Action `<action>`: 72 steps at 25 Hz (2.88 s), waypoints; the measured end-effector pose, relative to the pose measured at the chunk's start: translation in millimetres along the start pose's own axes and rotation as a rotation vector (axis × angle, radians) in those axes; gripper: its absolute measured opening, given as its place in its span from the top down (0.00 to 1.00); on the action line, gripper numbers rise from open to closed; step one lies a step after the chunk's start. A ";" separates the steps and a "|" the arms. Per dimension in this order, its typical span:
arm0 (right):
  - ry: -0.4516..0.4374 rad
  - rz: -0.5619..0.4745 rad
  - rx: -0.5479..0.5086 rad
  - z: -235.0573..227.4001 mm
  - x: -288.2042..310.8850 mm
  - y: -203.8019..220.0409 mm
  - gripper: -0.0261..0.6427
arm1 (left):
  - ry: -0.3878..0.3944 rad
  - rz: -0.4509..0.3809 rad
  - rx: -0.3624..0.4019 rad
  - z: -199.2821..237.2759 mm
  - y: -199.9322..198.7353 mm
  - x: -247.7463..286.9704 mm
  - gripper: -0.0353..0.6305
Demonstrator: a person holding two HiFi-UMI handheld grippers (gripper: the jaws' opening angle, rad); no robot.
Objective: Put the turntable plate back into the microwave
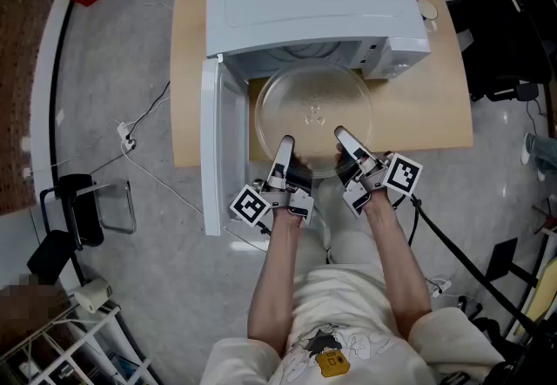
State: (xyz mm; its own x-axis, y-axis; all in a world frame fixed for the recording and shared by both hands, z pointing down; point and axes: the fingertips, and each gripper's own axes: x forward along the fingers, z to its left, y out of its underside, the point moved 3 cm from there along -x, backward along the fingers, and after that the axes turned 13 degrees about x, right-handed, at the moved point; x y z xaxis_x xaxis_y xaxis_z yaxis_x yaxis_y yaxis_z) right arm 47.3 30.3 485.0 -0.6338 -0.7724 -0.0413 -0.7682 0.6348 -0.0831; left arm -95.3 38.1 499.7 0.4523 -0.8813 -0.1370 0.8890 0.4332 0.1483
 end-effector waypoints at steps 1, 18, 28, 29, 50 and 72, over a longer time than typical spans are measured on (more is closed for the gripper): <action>-0.006 -0.009 0.004 6.6 -10.4 8.0 0.90 | 0.006 0.010 0.002 -9.5 4.8 -9.1 0.90; -0.036 -0.054 0.006 81.0 -123.5 37.1 0.89 | 0.034 0.087 0.018 -107.2 82.9 -55.9 0.89; -0.040 -0.008 0.056 78.8 -119.1 27.1 0.90 | -0.004 0.033 0.023 -106.8 87.4 -52.5 0.89; -0.039 -0.002 0.061 78.2 -118.7 26.4 0.90 | -0.008 0.027 0.019 -106.2 88.0 -52.4 0.89; 0.001 0.078 0.102 29.4 -47.0 -2.8 0.89 | -0.098 -0.012 0.049 -54.0 42.7 -12.1 0.89; 0.038 0.115 0.049 12.1 8.3 -34.4 0.87 | -0.156 -0.026 -0.028 -16.8 6.7 32.2 0.89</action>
State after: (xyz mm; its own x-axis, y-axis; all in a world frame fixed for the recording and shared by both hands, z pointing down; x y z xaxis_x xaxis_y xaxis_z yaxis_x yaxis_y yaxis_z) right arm 69.5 1.8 475.4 -0.7211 -0.6926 -0.0156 -0.6855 0.7166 -0.1290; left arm -73.6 15.8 479.8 0.4149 -0.9098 0.0141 0.9027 0.4135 0.1190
